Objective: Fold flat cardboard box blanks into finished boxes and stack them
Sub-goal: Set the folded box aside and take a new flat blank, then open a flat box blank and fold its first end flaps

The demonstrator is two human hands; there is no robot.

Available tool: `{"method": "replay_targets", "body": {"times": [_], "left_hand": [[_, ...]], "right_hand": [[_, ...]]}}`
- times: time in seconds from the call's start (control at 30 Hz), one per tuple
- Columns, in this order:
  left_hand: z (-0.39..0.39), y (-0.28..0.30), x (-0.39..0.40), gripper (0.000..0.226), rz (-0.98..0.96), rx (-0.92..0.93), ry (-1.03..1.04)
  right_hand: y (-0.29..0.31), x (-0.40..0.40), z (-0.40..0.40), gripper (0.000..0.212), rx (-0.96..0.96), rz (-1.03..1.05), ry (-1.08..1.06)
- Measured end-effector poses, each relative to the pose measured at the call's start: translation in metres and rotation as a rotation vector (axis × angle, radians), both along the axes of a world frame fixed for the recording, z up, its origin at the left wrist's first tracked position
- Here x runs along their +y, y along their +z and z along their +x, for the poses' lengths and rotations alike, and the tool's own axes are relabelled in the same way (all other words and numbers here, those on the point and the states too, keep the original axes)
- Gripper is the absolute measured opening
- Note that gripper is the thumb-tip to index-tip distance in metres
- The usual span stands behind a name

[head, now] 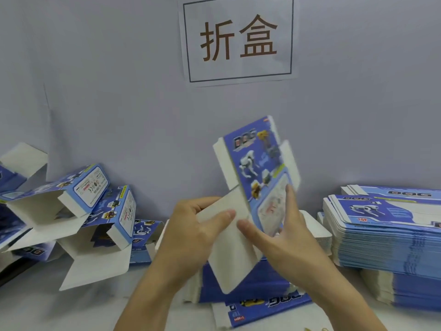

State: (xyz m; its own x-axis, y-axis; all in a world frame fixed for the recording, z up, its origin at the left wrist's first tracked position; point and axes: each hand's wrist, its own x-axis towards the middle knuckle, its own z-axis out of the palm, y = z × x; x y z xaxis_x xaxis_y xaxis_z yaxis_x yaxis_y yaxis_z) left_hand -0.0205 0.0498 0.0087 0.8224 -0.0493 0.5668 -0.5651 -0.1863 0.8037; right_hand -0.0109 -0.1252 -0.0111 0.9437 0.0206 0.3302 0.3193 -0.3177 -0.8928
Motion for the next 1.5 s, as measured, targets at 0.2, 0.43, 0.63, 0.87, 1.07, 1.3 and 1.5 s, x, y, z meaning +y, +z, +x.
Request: {"method": "replay_targets", "body": {"times": [0.2, 0.43, 0.63, 0.87, 1.07, 1.3, 1.5], "left_hand": [[-0.004, -0.002, -0.01, 0.026, 0.049, -0.034, -0.015], [0.01, -0.013, -0.008, 0.096, 0.037, -0.195, 0.324], [0.01, -0.006, 0.001, 0.113, 0.45, -0.507, 0.312], [0.017, -0.017, 0.008, 0.082, 0.36, -0.405, 0.135], [0.017, -0.026, 0.0, 0.075, 0.42, -0.361, 0.052], [0.008, -0.02, -0.01, 0.025, 0.109, -0.282, 0.021], [0.01, 0.002, 0.003, 0.061, -0.393, -0.032, -0.021]], "right_hand": [[0.0, -0.001, 0.0, 0.131, 0.046, 0.421, 0.088], [-0.007, -0.011, 0.009, 0.085, 0.063, 0.688, 0.065], [-0.014, 0.002, 0.012, 0.084, -0.04, 0.466, 0.038], [-0.007, -0.013, 0.008, 0.079, -0.024, 0.721, 0.284], [0.004, -0.03, 0.0, 0.083, 0.016, 0.969, 0.41], [-0.002, -0.027, 0.01, 0.087, -0.051, 0.627, -0.02], [-0.012, -0.003, 0.003, 0.097, -0.175, 0.178, 0.164]]}}
